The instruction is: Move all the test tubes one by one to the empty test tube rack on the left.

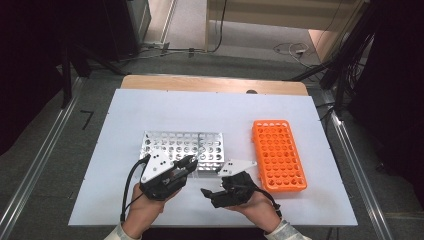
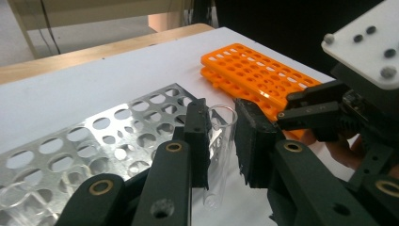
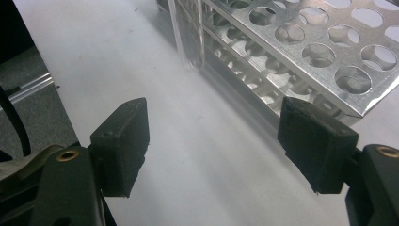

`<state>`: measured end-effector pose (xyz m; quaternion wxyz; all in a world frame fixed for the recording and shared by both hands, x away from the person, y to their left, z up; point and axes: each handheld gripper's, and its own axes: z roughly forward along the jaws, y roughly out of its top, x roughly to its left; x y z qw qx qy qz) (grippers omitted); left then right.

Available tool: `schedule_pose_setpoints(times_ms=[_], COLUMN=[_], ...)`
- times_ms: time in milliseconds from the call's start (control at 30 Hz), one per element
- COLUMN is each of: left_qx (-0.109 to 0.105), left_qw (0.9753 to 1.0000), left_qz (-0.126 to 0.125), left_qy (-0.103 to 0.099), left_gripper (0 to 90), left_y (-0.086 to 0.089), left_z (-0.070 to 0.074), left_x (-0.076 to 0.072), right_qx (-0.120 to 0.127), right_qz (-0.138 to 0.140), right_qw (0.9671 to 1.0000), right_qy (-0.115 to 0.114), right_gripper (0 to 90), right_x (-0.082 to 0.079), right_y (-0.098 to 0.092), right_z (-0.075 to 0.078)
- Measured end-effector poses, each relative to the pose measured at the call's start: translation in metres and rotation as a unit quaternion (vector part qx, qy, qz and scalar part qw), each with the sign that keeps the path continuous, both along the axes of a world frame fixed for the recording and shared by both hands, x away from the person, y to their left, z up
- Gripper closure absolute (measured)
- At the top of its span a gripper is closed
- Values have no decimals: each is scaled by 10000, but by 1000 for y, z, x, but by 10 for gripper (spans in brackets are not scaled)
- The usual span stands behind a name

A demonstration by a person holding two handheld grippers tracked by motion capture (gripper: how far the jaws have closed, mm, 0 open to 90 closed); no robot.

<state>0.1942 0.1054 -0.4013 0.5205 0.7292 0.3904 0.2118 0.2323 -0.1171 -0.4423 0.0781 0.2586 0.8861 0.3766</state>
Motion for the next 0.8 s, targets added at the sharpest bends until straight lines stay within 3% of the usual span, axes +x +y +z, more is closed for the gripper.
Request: schedule_pose_setpoints(times_ms=[367, 800], left_qx=[-114, 25], left_qw=[9990, 9957], left_qz=[413, 879], left_qy=[-111, -306], left_gripper=[751, 751], left_y=[18, 29], left_z=[9, 6], left_x=[10, 25], right_qx=[-18, 6], right_qz=[-96, -157], right_qw=[10000, 9999], right_qy=[11, 3], right_gripper=[222, 222], right_x=[1, 3], right_y=[-3, -5], right_z=[0, 0])
